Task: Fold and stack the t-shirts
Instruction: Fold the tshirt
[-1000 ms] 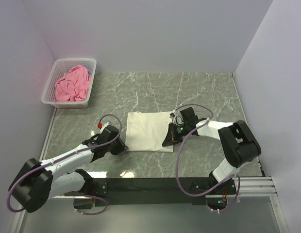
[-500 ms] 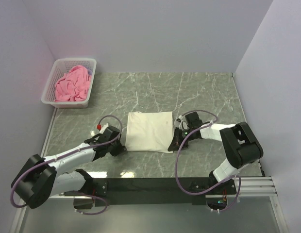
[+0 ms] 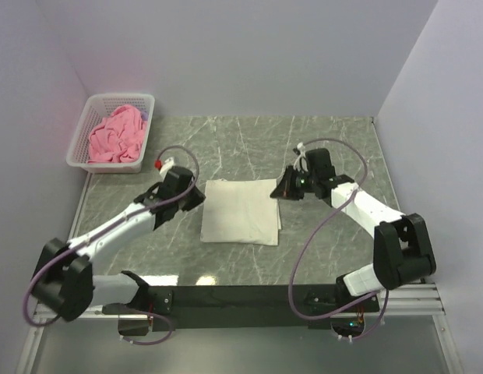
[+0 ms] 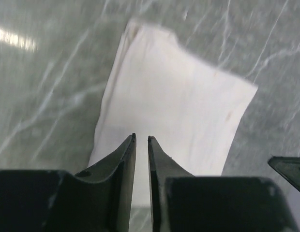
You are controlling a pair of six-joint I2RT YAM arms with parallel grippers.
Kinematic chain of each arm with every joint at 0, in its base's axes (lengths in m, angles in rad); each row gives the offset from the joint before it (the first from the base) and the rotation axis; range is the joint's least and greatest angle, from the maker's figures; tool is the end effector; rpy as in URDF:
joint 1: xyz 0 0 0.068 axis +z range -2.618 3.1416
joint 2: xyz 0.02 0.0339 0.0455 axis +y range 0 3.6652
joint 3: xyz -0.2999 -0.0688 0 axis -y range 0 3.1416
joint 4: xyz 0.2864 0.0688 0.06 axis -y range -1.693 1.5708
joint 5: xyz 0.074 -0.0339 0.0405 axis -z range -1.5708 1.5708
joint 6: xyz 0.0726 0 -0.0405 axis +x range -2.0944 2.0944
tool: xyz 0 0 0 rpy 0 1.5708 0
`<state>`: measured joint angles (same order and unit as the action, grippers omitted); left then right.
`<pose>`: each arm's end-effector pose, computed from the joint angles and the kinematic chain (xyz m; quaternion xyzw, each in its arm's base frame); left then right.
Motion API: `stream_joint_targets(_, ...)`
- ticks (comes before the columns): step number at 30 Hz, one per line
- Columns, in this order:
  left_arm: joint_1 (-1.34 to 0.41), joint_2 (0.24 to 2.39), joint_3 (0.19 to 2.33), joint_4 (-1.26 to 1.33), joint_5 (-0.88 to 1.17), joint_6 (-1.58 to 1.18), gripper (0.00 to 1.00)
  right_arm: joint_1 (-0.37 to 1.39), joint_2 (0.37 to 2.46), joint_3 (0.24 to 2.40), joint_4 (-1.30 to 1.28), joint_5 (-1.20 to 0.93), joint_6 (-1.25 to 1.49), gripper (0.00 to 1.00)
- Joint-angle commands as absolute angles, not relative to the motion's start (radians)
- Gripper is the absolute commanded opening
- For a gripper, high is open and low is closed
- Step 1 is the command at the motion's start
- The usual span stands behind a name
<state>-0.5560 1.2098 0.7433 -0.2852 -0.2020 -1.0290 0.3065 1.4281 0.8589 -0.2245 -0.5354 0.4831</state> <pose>0.2649 -0.1475 0.2197 -0.2529 0.8778 -0.2172 0.3440 0.3193 0.1399 0.2093 -0.0211 0.8979 0.3665 0.2431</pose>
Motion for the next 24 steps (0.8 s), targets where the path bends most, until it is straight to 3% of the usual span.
stream_joint_targets(1,-0.48,1.342,0.882,-0.172,-0.173,-0.904,0.21,0.276,1.515,0.975,-0.138,-0.485,0.526,0.0)
stream_joint_targets(7,-0.423,1.606,1.08,-0.156,-0.13,-0.825,0.18,0.245,1.736,1.129,-0.081,-0.509,0.575,0.0)
stream_joint_targets(14,-0.385,1.811,1.127,-0.137,-0.091,-0.819,0.16,0.21,1.94,1.167,-0.014,-0.514,0.62,0.0)
stream_joint_targets(19,-0.348,1.856,1.114,-0.133,-0.077,-0.827,0.16,0.18,1.959,1.164,-0.023,-0.495,0.611,0.0)
stream_joint_targets(24,-0.342,1.784,1.101,-0.176,-0.087,-0.815,0.21,0.175,1.846,1.143,-0.096,-0.469,0.557,0.0)
